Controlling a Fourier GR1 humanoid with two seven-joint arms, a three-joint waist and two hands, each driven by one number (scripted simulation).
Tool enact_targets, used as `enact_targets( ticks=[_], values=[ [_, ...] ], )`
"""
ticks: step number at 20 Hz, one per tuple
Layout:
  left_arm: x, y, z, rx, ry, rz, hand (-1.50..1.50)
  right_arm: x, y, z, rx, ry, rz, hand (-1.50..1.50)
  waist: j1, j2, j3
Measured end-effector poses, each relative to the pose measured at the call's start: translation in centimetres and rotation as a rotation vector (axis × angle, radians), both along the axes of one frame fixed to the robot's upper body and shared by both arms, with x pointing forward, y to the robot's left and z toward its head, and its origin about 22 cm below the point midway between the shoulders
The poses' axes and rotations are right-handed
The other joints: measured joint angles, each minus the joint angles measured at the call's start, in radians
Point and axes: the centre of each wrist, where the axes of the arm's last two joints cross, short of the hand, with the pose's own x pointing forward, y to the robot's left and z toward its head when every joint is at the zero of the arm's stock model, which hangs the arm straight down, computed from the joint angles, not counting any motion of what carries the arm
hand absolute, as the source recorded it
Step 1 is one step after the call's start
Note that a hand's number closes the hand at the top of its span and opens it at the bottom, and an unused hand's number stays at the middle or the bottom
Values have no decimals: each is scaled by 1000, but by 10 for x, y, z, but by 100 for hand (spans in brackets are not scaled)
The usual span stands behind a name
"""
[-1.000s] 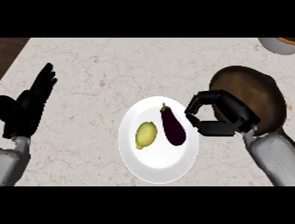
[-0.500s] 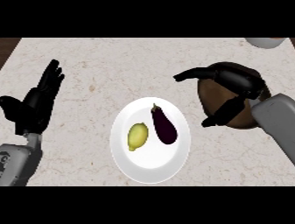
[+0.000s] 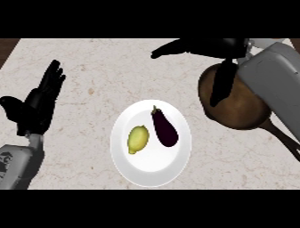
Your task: Pick the eggplant from the plate and place it in the pan
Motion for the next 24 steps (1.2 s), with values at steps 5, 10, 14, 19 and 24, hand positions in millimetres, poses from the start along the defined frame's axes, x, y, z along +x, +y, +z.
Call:
enact_targets(
  ticks=[5,10,14,19,24],
  values=[
    [-5,2,0,-3,-4,11,0,3,54,10,-52,-50,40,-150,-9,-2,1],
    [-6,5,0,-1,-4,27,0,1,89,5,-74,-42,75,-150,-20,-4,1],
    [-7,11,-3,0,6,31,0,-7,104,-2,-93,23,123,-150,-29,-7,1],
    [-9,10,0,-5,7,33,0,-17,116,-20,-132,56,153,-150,-33,-7,1],
    [-11,11,-2,-4,8,40,0,-28,122,-33,-203,52,115,-150,-35,-8,1]
  ],
)
